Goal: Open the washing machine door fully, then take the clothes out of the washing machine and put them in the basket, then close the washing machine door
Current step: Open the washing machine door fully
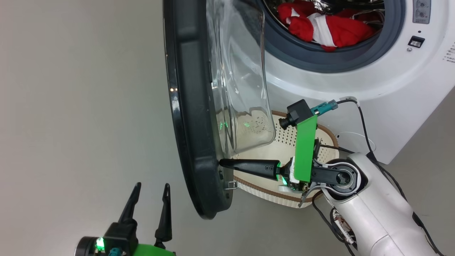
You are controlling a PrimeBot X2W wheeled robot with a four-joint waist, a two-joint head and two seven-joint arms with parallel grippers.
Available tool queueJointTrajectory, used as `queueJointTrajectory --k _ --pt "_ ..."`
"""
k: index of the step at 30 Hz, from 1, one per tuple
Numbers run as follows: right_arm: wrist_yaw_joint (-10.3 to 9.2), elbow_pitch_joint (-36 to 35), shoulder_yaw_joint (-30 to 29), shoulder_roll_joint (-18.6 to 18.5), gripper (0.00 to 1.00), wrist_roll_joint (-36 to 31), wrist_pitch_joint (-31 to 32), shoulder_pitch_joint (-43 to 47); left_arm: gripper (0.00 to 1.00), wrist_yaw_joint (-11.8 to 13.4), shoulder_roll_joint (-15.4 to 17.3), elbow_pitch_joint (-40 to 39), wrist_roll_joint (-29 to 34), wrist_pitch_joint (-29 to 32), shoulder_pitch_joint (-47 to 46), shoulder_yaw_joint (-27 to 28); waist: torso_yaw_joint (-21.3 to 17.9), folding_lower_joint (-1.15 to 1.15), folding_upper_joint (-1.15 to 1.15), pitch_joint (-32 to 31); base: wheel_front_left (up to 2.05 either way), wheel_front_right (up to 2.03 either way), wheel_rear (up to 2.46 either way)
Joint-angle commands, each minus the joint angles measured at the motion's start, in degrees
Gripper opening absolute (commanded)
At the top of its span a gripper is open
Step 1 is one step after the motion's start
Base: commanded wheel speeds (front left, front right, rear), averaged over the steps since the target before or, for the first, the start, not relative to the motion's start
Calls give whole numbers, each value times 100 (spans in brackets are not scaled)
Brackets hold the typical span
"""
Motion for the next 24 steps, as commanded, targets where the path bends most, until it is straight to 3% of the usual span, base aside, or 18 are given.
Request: queueJointTrajectory --k 1,13,15,16,18,19,20,24 --pt "9 -154 64 205 0 -55 4 42 100 68 83 -158 29 -47 -24 218 -28 0 0 -19 0 0 0" --pt "9 -185 -60 89 0 -152 -108 137 100 11 83 -103 48 -47 -24 309 -235 0 0 -57 0 0 0" --pt "9 -200 -82 64 12 -165 -127 162 100 0 83 -92 55 -47 -26 328 -268 0 0 -72 0 0 0" --pt "9 -208 -102 51 23 -174 -151 175 100 -3 83 -90 58 -47 -24 338 -284 0 0 -75 0 0 0" --pt "9 -220 -136 9 53 -218 -213 198 100 -10 83 -86 67 -47 -21 360 -314 0 0 -84 0 0 0" --pt "9 -235 -149 -19 81 -257 -254 207 100 -18 83 -83 70 -47 -24 372 -329 0 0 -84 0 0 0" --pt "9 -250 -167 -47 100 -305 -318 218 100 -24 83 -80 74 -47 -25 386 -346 0 0 -85 0 0 0" --pt "9 -235 -183 -168 100 -476 -505 293 100 -35 83 -87 80 -47 -16 449 -422 0 0 -87 0 0 0"
